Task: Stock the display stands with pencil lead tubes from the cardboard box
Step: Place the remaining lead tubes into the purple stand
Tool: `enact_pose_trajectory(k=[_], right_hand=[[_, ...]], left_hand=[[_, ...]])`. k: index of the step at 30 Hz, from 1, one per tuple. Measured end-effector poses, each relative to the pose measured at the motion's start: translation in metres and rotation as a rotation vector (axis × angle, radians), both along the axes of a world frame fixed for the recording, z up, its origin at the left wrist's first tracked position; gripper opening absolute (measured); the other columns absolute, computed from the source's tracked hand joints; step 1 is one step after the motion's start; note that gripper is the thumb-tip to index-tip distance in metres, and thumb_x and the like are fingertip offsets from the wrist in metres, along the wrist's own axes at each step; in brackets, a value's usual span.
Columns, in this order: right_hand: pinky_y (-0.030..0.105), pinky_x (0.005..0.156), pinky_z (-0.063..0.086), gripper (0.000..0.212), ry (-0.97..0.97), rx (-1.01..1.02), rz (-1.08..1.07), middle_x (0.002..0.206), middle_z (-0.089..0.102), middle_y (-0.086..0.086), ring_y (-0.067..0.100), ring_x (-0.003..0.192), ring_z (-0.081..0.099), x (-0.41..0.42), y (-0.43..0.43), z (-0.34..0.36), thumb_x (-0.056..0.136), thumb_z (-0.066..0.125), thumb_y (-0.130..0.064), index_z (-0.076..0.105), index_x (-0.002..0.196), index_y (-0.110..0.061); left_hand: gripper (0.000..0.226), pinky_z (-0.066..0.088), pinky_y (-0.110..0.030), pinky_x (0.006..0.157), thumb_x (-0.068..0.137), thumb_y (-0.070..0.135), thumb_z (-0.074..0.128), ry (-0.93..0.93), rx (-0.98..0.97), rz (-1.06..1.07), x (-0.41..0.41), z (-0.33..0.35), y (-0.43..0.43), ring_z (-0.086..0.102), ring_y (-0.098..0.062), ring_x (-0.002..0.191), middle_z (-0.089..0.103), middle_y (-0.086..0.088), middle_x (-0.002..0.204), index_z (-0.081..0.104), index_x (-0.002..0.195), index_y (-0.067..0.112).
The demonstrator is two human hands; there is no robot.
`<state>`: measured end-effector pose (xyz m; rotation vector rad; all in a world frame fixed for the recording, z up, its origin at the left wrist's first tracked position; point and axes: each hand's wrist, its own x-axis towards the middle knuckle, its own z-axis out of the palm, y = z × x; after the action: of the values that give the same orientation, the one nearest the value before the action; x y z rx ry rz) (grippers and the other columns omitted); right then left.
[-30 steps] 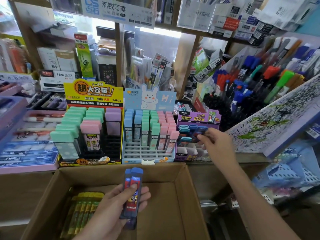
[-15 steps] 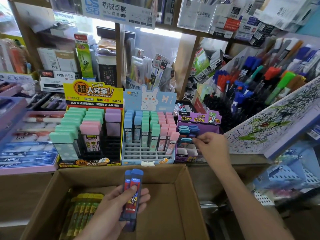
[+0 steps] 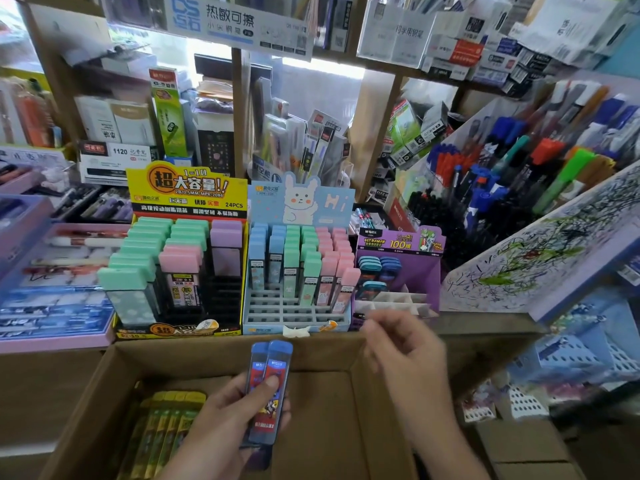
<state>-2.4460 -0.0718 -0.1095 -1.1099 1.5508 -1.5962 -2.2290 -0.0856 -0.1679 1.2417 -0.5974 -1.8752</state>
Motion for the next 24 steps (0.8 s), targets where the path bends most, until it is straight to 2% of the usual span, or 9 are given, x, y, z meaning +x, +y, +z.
enact_pose_trajectory(k=[2, 5, 8, 11, 15, 20, 22, 24], right_hand=[[0.02, 0.048, 0.044, 0.012, -0.086, 0.127, 0.108, 0.064, 0.065, 0.004, 0.011, 0.051, 0.055, 0.02, 0.006, -0.014, 0.092, 0.075, -0.011, 0.078, 0.091, -0.022], [0.022, 0.052, 0.046, 0.006, -0.094, 0.283, 0.29, 0.068, 0.069, 0.002, 0.01, 0.054, 0.058, 0.038, 0.011, -0.03, 0.089, 0.08, -0.028, 0.079, 0.095, -0.031], [0.023, 0.053, 0.047, 0.026, -0.092, 0.343, 0.4, 0.072, 0.072, 0.003, 0.011, 0.057, 0.06, 0.044, 0.011, -0.031, 0.075, 0.085, -0.043, 0.081, 0.094, -0.024], [0.023, 0.051, 0.047, 0.031, -0.115, 0.332, 0.407, 0.071, 0.071, 0.005, 0.013, 0.055, 0.06, 0.043, 0.008, -0.031, 0.067, 0.088, -0.04, 0.08, 0.088, -0.018], [0.025, 0.051, 0.049, 0.033, -0.161, 0.374, 0.444, 0.07, 0.07, 0.007, 0.015, 0.056, 0.061, 0.043, 0.006, -0.033, 0.072, 0.087, -0.03, 0.073, 0.088, -0.006], [0.027, 0.052, 0.05, 0.037, -0.209, 0.371, 0.507, 0.079, 0.073, 0.015, 0.02, 0.062, 0.065, 0.041, 0.005, -0.034, 0.076, 0.085, -0.031, 0.066, 0.091, -0.003], [0.028, 0.051, 0.05, 0.038, -0.233, 0.335, 0.503, 0.08, 0.072, 0.017, 0.022, 0.062, 0.065, 0.037, 0.005, -0.034, 0.076, 0.087, -0.031, 0.066, 0.091, -0.003], [0.028, 0.05, 0.049, 0.034, -0.237, 0.279, 0.462, 0.078, 0.072, 0.018, 0.022, 0.06, 0.064, 0.032, 0.005, -0.031, 0.077, 0.086, -0.027, 0.066, 0.089, -0.002]], left_hand=[[0.023, 0.062, -0.038, 0.059, 0.06, 0.017, 0.085, -0.024, -0.009, 0.002, -0.001, 0.002, 0.0, 0.077, -0.029, 0.067, 0.077, -0.025, 0.088, 0.084, 0.083, 0.014], [0.025, 0.061, -0.039, 0.067, 0.062, 0.019, 0.085, -0.047, -0.015, -0.039, 0.0, 0.009, 0.002, 0.077, -0.031, 0.072, 0.079, -0.021, 0.093, 0.085, 0.087, 0.018], [0.022, 0.061, -0.031, 0.058, 0.064, 0.022, 0.083, -0.076, -0.038, -0.098, 0.002, 0.015, 0.003, 0.079, -0.025, 0.074, 0.081, -0.013, 0.091, 0.085, 0.086, 0.027], [0.027, 0.058, -0.025, 0.058, 0.064, 0.024, 0.083, -0.109, -0.086, -0.15, 0.003, 0.017, 0.002, 0.079, -0.02, 0.08, 0.082, -0.007, 0.094, 0.085, 0.09, 0.027], [0.028, 0.059, -0.023, 0.061, 0.068, 0.015, 0.082, -0.107, -0.131, -0.194, 0.003, 0.022, 0.004, 0.079, -0.021, 0.086, 0.081, -0.01, 0.097, 0.085, 0.096, 0.017], [0.033, 0.055, -0.041, 0.086, 0.065, 0.009, 0.081, -0.073, -0.105, -0.183, 0.001, 0.023, 0.005, 0.076, -0.035, 0.098, 0.079, -0.02, 0.101, 0.084, 0.098, 0.01], [0.031, 0.055, -0.042, 0.088, 0.064, 0.012, 0.081, -0.076, -0.066, -0.14, 0.0, 0.023, 0.005, 0.075, -0.038, 0.099, 0.079, -0.021, 0.099, 0.085, 0.094, 0.011], [0.024, 0.056, -0.039, 0.082, 0.065, 0.021, 0.083, -0.101, -0.054, -0.099, -0.001, 0.028, 0.007, 0.076, -0.034, 0.091, 0.08, -0.017, 0.091, 0.085, 0.087, 0.014]])
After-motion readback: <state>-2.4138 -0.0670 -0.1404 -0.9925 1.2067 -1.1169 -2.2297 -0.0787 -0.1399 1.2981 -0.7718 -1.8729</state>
